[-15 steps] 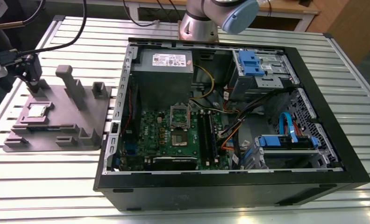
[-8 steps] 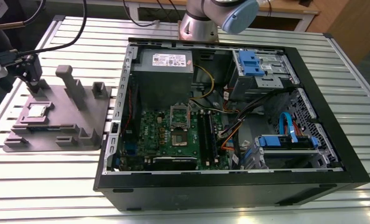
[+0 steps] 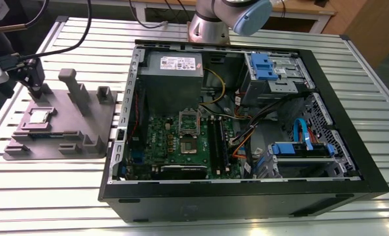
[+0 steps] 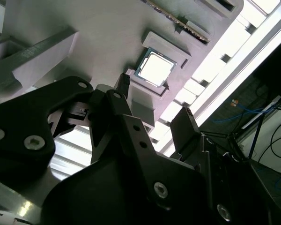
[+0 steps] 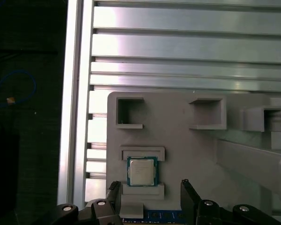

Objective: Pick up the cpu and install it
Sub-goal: 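Pick up the cpu and move it towards the insertion slot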

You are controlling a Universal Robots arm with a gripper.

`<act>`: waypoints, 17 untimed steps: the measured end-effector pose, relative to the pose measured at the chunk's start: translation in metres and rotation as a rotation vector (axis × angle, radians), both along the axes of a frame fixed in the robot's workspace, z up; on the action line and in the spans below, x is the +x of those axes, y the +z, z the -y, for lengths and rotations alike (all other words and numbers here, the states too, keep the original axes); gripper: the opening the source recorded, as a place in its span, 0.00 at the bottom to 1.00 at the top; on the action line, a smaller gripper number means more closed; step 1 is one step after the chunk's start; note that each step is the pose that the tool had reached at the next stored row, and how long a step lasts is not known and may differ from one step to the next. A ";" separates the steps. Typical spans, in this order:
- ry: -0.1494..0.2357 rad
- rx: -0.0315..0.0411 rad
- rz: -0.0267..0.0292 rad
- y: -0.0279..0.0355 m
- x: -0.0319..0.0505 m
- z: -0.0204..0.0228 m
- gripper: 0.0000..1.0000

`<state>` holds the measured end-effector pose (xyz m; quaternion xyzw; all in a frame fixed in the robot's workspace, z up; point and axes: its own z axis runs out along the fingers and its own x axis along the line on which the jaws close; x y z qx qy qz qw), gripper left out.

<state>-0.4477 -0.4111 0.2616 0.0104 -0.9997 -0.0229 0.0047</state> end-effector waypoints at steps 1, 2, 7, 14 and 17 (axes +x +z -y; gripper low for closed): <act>0.000 -0.0002 -0.0004 -0.0013 -0.0001 0.0001 0.62; 0.001 -0.0002 -0.0003 -0.0031 -0.0001 0.0001 0.62; 0.011 -0.0003 -0.0005 -0.0083 -0.0001 0.0009 0.62; 0.037 -0.0002 -0.0001 -0.0112 -0.0007 0.0030 0.62; 0.037 -0.0003 -0.0003 -0.0126 -0.0006 0.0031 0.62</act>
